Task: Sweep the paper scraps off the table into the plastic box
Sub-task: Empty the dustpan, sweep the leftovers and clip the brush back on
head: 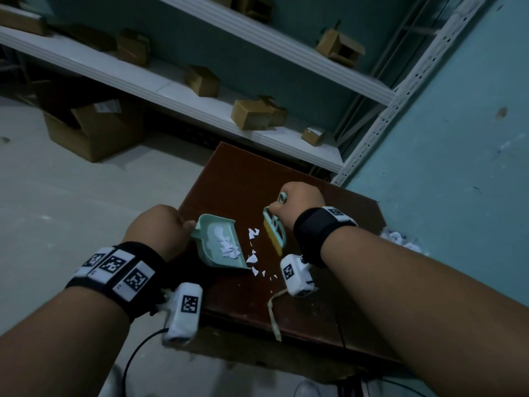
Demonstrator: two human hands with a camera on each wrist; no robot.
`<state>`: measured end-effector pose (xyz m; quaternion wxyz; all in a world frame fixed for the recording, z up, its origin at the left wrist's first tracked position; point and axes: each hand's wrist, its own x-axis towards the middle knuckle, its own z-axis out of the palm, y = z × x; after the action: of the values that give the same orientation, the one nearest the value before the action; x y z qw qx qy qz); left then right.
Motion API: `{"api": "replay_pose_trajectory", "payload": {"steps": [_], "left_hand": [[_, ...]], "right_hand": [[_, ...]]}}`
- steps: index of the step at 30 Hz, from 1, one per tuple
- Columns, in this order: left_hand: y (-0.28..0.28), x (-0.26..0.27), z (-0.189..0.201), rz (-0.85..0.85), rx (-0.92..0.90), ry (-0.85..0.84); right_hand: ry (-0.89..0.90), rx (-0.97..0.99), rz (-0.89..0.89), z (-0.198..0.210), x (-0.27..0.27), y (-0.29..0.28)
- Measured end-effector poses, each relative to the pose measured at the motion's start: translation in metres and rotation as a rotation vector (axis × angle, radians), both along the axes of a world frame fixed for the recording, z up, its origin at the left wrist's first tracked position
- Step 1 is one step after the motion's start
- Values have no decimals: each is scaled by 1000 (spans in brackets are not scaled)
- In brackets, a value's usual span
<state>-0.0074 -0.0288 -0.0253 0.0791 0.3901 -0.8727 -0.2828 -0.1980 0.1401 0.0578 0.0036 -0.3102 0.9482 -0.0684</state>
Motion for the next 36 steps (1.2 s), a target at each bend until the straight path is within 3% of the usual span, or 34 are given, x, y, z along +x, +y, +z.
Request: {"api": "replay_pose_trajectory", "payload": {"steps": [9, 15, 24, 27, 36], "left_hand": [[4, -7, -2, -39, 68, 3], [-7, 5, 11, -34, 83, 39], [-6, 17, 16, -105, 110, -16], [0, 16, 16, -109, 104, -30], [12, 10, 10, -122, 120, -20]], "right_hand": [[-106, -180, 110, 15, 27, -24], [152, -1, 43, 45, 4, 26], [118, 194, -140, 6, -6, 102], [96, 201, -102, -3, 7, 99], [38, -55, 13, -11, 45, 43]]}}
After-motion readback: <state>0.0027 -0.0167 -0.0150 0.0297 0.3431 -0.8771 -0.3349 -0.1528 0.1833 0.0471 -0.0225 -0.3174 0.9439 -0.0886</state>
